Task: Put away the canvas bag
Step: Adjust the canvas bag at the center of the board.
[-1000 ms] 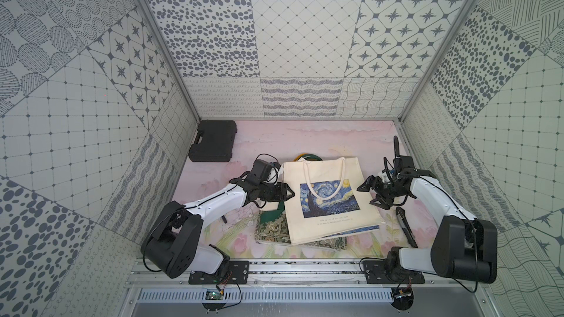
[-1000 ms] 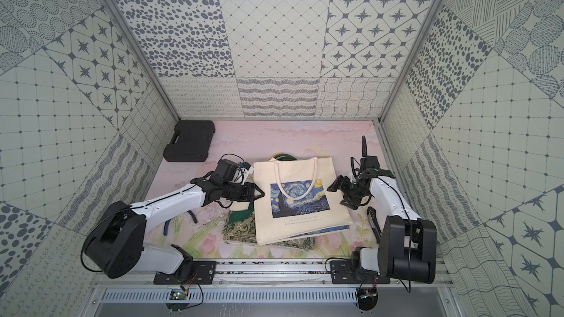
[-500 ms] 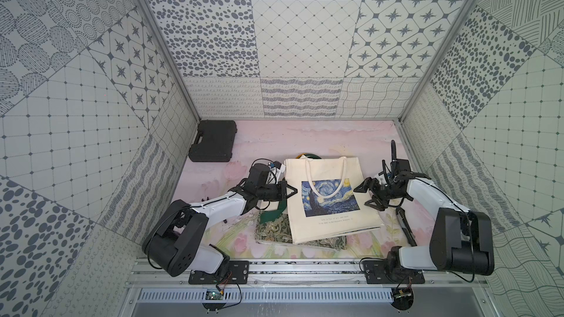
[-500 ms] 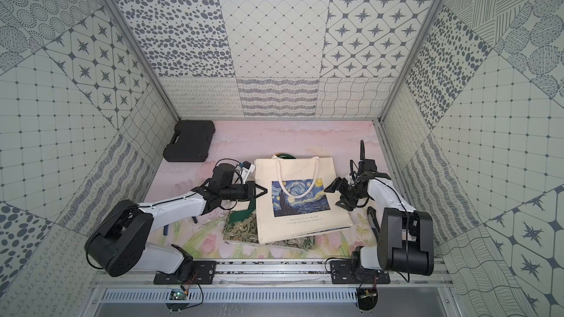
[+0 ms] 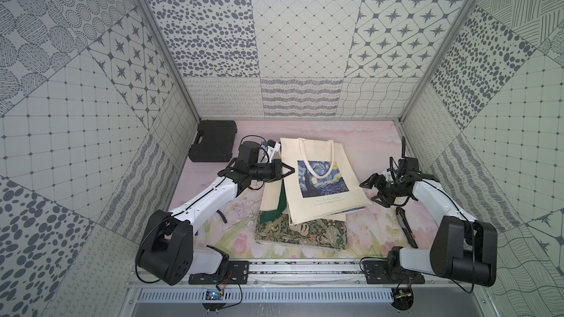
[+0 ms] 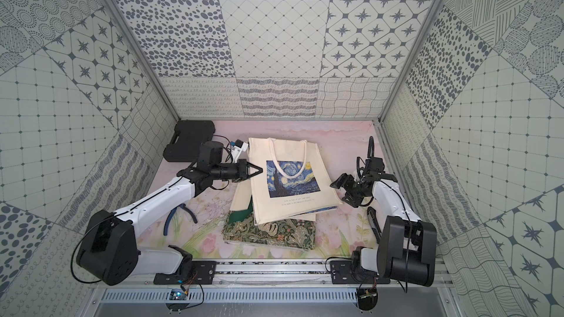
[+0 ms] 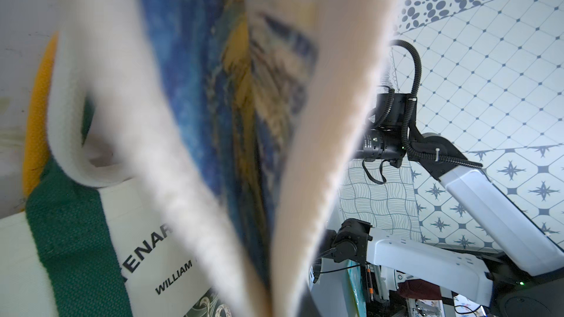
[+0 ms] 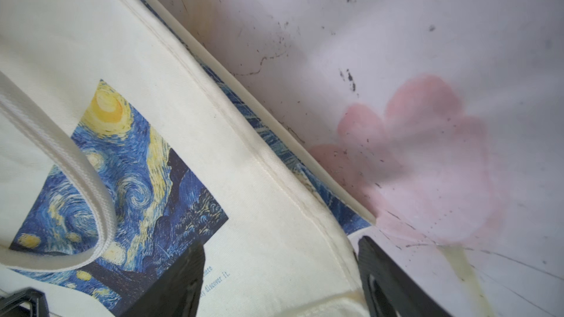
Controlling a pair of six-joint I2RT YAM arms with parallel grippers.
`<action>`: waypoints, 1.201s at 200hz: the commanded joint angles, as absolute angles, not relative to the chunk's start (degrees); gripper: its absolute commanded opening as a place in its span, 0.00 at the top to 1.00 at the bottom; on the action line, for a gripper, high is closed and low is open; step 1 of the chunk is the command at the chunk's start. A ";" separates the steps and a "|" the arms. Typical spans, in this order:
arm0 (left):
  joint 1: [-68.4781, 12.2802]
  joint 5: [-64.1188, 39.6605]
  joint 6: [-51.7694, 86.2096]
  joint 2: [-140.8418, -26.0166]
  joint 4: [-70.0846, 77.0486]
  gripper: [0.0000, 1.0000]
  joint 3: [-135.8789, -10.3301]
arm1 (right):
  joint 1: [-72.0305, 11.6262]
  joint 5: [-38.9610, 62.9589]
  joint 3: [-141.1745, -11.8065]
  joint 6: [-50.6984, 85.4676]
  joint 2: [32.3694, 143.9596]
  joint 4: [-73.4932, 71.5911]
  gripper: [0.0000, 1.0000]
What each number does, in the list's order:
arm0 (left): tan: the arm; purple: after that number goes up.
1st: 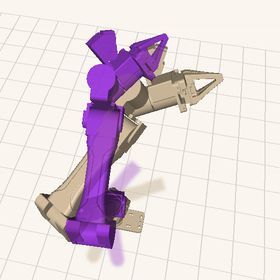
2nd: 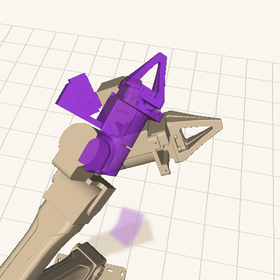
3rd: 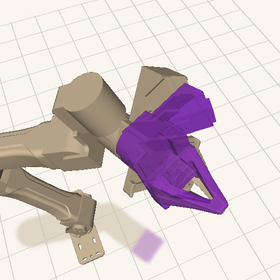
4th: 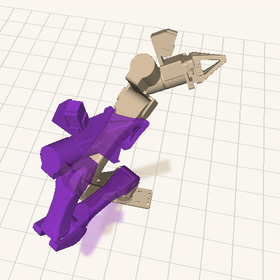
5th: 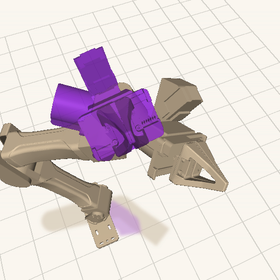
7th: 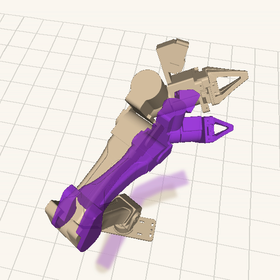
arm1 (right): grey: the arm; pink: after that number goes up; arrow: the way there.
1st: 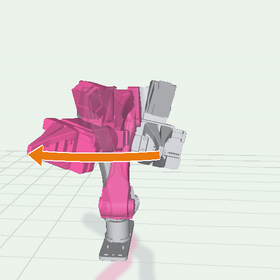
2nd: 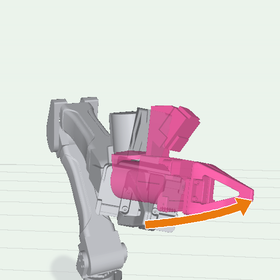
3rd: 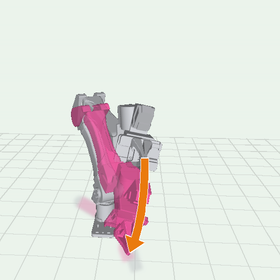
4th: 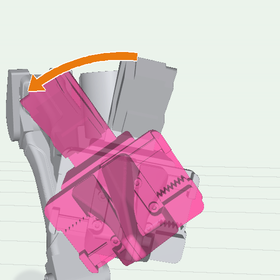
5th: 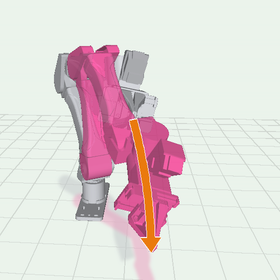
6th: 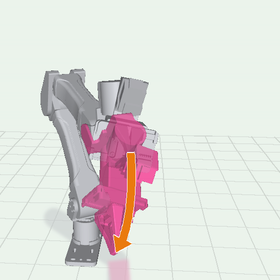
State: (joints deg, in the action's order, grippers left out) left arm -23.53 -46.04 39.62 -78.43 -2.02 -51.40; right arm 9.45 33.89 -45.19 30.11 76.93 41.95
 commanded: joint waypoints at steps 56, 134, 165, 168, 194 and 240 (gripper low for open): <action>-21.45 -53.16 29.54 -83.95 -19.79 1.00 -54.38 | 9.53 37.46 -43.05 34.71 88.24 26.35 0.20; -21.44 -42.30 17.86 -86.82 -34.70 1.00 -56.79 | 7.08 40.15 -43.64 36.32 94.86 21.59 0.21; -21.53 -41.19 17.42 -87.53 -34.64 1.00 -56.12 | 4.44 41.95 -43.33 37.56 95.43 19.44 0.21; -21.51 -41.10 17.36 -87.54 -34.63 1.00 -56.08 | 4.17 42.04 -43.33 37.61 95.45 19.29 0.21; -21.55 -40.85 17.22 -87.98 -34.34 1.00 -55.51 | 3.23 43.22 -43.36 38.21 95.58 18.07 0.23; -21.56 -40.65 17.69 -87.42 -33.66 1.00 -54.90 | 3.34 44.16 -43.37 38.62 91.45 19.32 0.48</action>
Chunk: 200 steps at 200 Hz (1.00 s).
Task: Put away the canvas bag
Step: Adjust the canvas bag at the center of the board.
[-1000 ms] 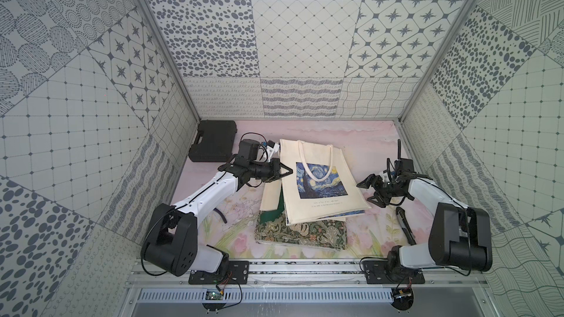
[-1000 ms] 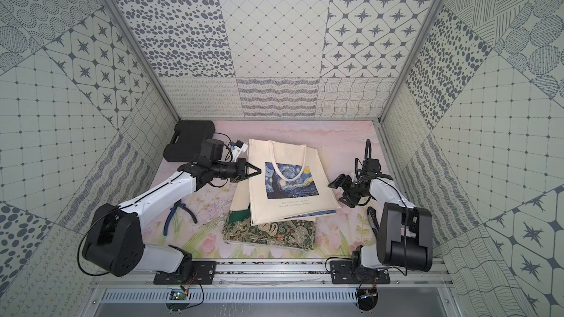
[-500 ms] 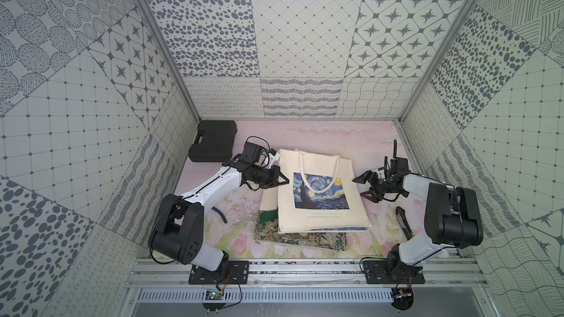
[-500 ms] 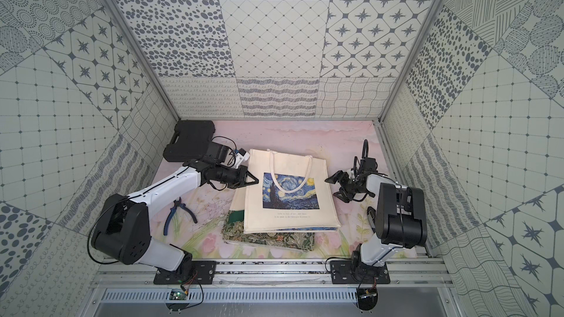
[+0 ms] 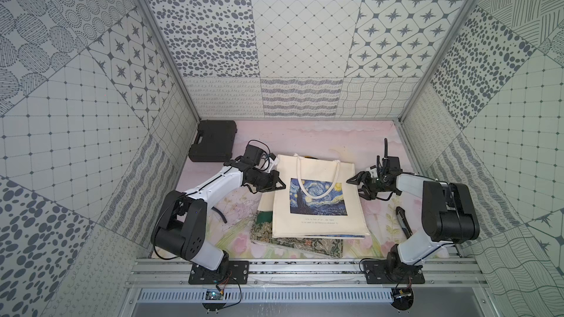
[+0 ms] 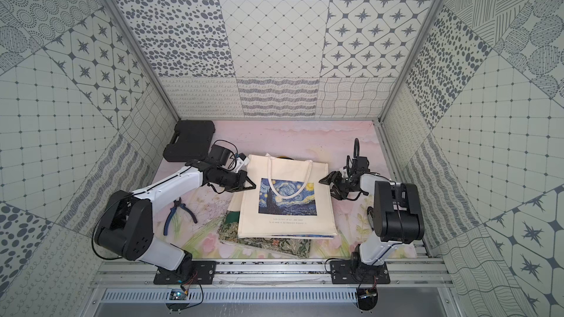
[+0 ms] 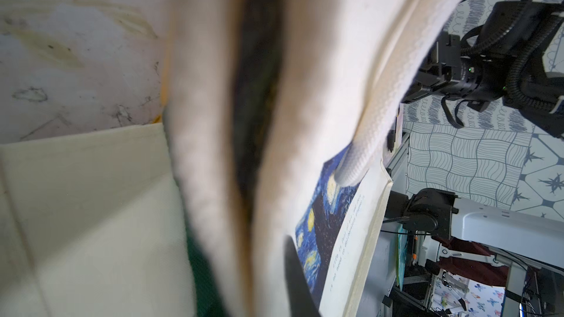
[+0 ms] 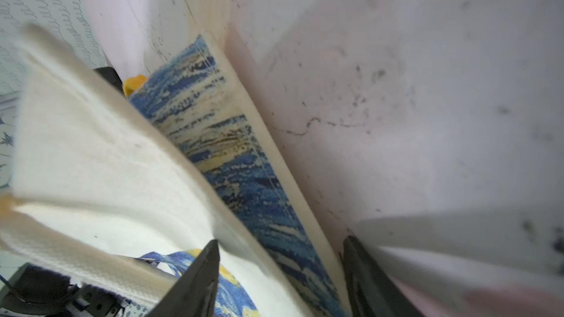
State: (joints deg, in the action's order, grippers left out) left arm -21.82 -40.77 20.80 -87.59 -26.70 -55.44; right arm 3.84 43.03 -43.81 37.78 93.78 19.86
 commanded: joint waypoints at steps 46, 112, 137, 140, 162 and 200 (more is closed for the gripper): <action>-21.63 -41.35 18.43 -86.69 -33.92 1.00 -56.29 | 3.34 45.70 -43.43 40.13 82.36 23.92 0.87; -21.62 -45.30 21.44 -85.71 -39.22 1.00 -66.94 | 3.25 52.20 -48.72 48.87 70.67 27.98 1.00; -21.65 -48.13 22.88 -87.90 -40.95 1.00 -75.39 | 2.95 55.54 -50.47 58.40 68.66 18.52 1.00; -21.58 -48.09 22.98 -88.00 -40.84 1.00 -76.22 | 2.91 55.50 -50.85 59.04 68.49 17.86 1.00; -20.80 -47.81 23.64 -89.35 -40.36 1.00 -81.11 | 2.30 54.84 -54.18 61.03 68.12 15.86 1.00; -18.99 -47.41 22.63 -91.34 -43.14 1.00 -77.12 | -2.09 53.75 -49.97 64.00 67.95 14.73 1.00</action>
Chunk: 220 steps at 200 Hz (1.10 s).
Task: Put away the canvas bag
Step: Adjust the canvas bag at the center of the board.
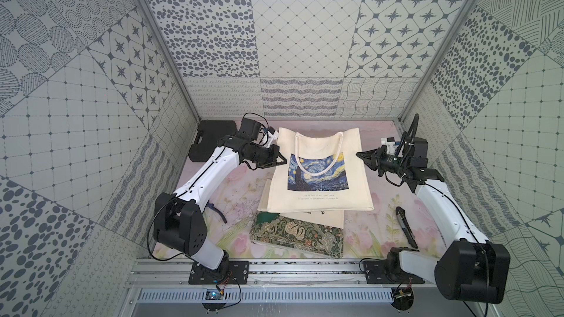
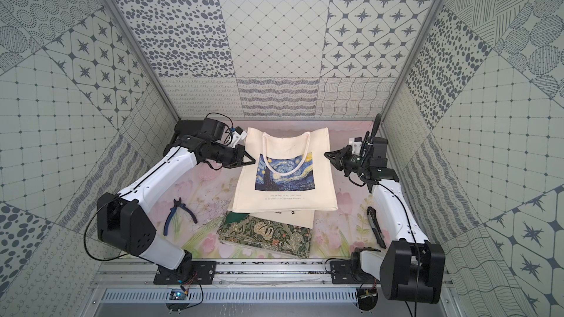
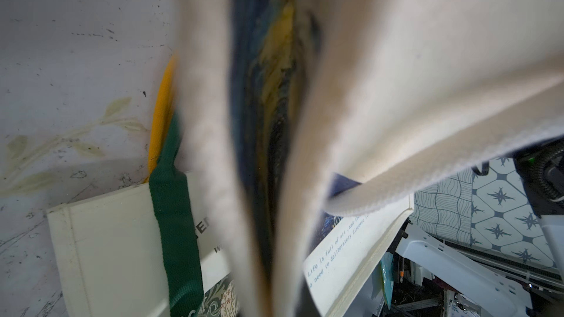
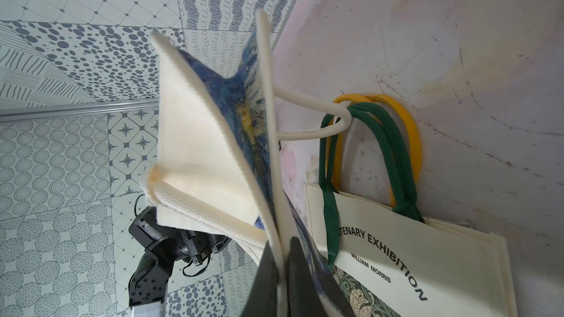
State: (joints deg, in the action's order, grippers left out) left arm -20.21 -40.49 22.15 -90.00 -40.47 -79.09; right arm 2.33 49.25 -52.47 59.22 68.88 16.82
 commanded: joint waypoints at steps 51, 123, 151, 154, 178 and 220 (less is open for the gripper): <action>-17.95 -44.08 19.86 -94.12 -47.21 1.00 -65.76 | -8.61 51.02 -41.57 63.41 65.49 25.36 1.00; -17.36 -35.28 13.77 -101.84 -57.43 0.90 -71.00 | -8.61 44.95 -39.52 56.07 70.67 40.89 1.00; -16.03 -32.27 13.96 -98.30 -56.17 0.87 -69.39 | -8.61 38.06 -43.40 50.77 69.44 48.96 1.00; -15.87 -31.92 13.97 -98.07 -56.17 0.87 -69.35 | -8.61 37.44 -43.78 50.12 69.36 49.86 1.00; -14.92 -30.88 13.47 -97.58 -57.13 0.73 -69.97 | -8.61 34.91 -44.87 45.62 69.52 53.58 0.88; -14.83 -32.71 15.70 -87.54 -52.40 0.00 -70.88 | -8.61 31.29 -44.89 40.30 67.96 57.58 0.55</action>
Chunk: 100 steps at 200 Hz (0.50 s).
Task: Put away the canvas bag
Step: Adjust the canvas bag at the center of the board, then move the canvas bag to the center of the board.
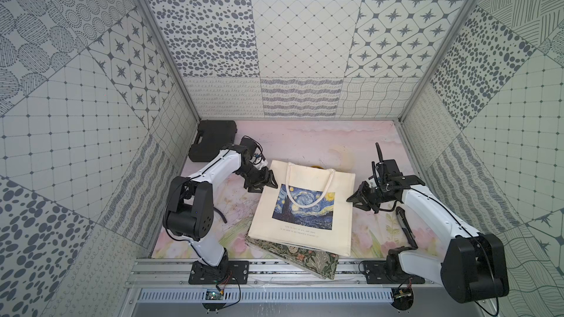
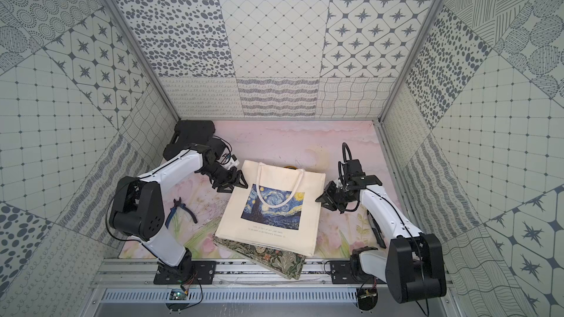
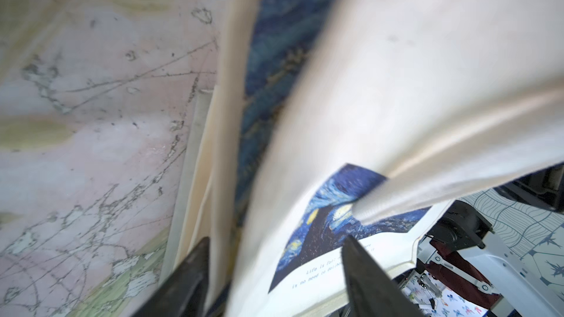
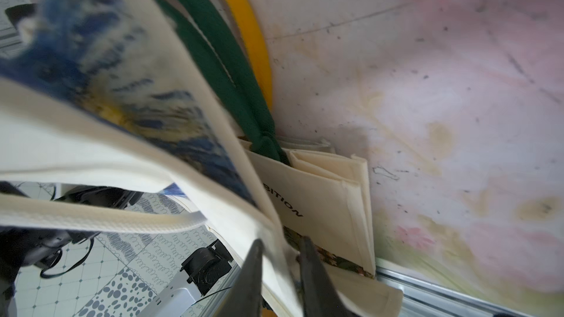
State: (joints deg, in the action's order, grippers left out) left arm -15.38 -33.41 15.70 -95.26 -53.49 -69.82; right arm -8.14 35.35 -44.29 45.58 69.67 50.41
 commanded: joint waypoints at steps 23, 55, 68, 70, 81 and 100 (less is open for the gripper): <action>-14.93 -36.30 16.77 -79.28 -49.63 0.00 -69.09 | -8.79 27.43 -46.60 36.84 66.06 61.74 0.47; -23.76 -38.91 15.47 -69.84 -50.95 0.00 -62.75 | -10.68 21.86 -48.68 32.49 64.87 66.23 0.45; -31.75 -34.63 15.61 -66.85 -52.16 0.00 -59.78 | -10.72 21.80 -48.53 32.25 64.89 66.09 0.45; -32.83 -34.12 15.94 -66.53 -52.22 0.00 -59.33 | -10.72 21.80 -48.56 32.26 64.91 66.05 0.45; -37.64 -32.12 19.94 -64.30 -51.54 0.00 -56.81 | -10.72 21.86 -48.63 32.40 64.69 65.83 0.45; -44.59 -27.52 27.13 -60.39 -52.57 0.19 -52.93 | -10.74 22.33 -49.95 32.52 64.53 65.89 0.45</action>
State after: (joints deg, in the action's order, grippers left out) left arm -33.01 -34.30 18.28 -67.00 -50.35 -58.78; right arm -10.52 23.83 -47.55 34.11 65.52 64.40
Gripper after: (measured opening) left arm 0.933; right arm 0.547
